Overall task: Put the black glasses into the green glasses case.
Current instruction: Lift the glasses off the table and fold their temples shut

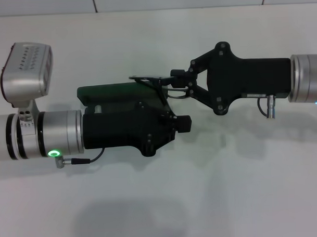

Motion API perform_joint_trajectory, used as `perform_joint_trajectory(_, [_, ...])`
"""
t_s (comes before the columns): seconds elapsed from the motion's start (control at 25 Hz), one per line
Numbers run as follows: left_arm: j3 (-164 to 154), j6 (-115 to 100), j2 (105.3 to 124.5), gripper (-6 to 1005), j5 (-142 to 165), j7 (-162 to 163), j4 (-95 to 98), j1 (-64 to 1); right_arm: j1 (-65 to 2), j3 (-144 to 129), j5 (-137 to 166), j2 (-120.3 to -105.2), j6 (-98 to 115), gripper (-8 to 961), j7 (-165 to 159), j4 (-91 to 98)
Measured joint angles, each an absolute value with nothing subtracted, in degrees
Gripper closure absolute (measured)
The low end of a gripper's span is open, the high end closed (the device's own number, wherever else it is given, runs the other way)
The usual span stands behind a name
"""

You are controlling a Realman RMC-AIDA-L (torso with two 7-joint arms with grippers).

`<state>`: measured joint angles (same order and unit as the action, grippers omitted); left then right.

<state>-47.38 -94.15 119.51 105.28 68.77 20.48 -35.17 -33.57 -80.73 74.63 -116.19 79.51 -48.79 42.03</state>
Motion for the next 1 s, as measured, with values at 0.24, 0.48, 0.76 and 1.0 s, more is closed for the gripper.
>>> perform_joint_trajectory(0.24, [-47.24, -94.13, 119.53, 1000, 105.28, 68.85, 20.48, -35.32, -33.63, -82.26, 74.12, -116.19, 80.16, 914, -50.02, 42.01])
perform_joint_trajectory(0.48, [-47.09, -94.12, 119.53, 1000, 105.29, 68.89, 20.48, -35.33, -33.7, -83.19, 74.0, -116.11, 80.16, 915, -50.55, 41.97])
perform_joint_trajectory(0.76, [-47.01, -94.03, 119.53, 1000, 105.29, 68.91, 20.48, -35.33, -33.74, -83.26, 74.0, -116.1, 80.16, 915, -50.61, 41.92])
perform_joint_trajectory(1.0, [-47.01, -94.03, 119.53, 1000, 105.28, 68.91, 20.48, -35.33, -33.7, -83.34, 74.0, -116.1, 80.79, 915, -50.75, 41.92])
